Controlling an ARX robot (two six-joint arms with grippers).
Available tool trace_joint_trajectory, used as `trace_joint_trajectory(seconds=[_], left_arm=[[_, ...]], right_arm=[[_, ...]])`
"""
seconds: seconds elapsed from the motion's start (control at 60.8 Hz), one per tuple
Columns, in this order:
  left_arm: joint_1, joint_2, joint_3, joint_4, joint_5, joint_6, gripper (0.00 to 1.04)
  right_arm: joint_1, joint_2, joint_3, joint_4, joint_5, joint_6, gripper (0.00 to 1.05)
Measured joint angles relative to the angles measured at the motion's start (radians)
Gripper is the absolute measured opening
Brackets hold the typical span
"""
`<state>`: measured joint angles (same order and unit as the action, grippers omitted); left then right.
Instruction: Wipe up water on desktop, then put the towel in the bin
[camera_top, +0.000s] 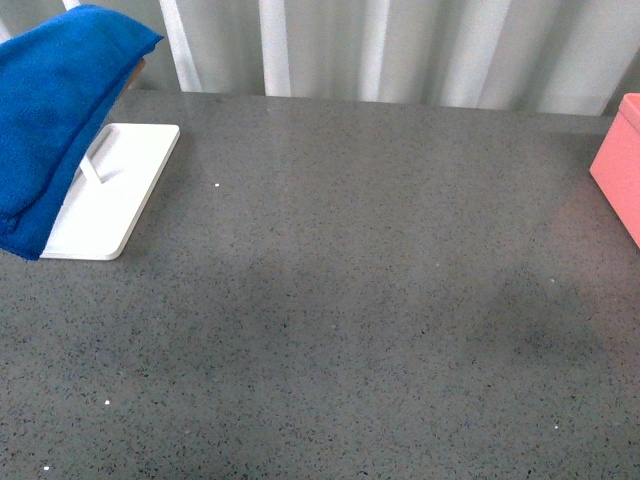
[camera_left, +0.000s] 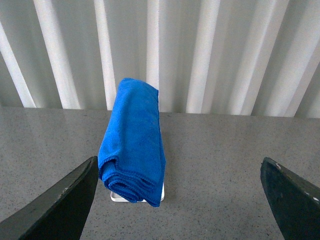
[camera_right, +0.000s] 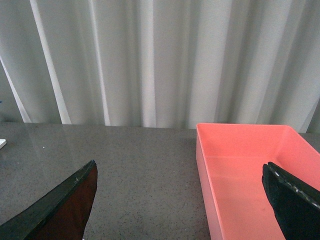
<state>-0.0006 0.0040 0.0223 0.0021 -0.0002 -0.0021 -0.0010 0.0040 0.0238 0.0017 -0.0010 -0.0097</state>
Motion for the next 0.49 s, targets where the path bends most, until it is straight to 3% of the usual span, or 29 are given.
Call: trace_joint_trajectory(seconds=[0.493], left_arm=[[0.000,0.000,0.000,0.000,0.000,0.000,0.98]], right_arm=[[0.000,0.000,0.000,0.000,0.000,0.000,0.98]])
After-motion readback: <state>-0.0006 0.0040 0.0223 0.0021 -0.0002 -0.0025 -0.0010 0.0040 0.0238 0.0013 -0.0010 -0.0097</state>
